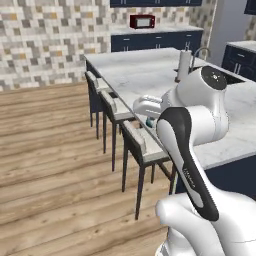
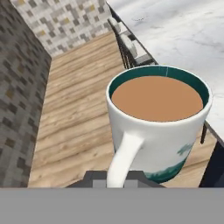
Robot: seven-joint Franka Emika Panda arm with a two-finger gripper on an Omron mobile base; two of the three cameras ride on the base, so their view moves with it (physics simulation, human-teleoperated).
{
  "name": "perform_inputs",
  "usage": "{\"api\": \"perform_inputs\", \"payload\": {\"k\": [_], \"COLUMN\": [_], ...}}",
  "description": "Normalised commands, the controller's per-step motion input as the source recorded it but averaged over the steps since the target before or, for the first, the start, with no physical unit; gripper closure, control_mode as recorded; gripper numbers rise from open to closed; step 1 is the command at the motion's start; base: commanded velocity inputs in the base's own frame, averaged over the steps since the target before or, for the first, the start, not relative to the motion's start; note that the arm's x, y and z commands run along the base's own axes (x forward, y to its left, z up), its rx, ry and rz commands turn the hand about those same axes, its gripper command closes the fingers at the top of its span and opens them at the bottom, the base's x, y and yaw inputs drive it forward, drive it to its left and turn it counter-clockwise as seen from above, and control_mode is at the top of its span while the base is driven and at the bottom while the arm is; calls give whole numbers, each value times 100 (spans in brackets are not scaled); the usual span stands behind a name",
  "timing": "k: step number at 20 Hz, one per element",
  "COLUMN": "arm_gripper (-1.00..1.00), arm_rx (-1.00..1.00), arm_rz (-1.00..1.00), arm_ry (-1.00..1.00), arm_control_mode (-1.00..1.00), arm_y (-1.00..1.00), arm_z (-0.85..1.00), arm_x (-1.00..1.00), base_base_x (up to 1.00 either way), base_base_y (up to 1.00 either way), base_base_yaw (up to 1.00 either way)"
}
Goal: Pick the cup of tea, navigate to the dining table, and place it on the saucer.
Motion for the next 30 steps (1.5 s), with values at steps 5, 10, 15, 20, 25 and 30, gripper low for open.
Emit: {"api": "perform_inputs", "payload": {"k": [5, 10, 15, 20, 25, 30], "arm_gripper": [100, 100, 100, 100, 100, 100], "arm_rx": [0, 0, 0, 0, 0, 0], "arm_rz": [0, 0, 0, 0, 0, 0], "arm_ry": [0, 0, 0, 0, 0, 0], "arm_control_mode": [100, 100, 100, 100, 100, 100], "arm_y": [0, 0, 0, 0, 0, 0], "arm_z": [0, 0, 0, 0, 0, 0], "arm_x": [0, 0, 0, 0, 0, 0], "base_base_x": [44, 53, 51, 53, 57, 63], "base_base_y": [74, 64, 55, 49, 54, 65], "base_base_yaw": [-16, -16, -15, -14, -16, -20]}}
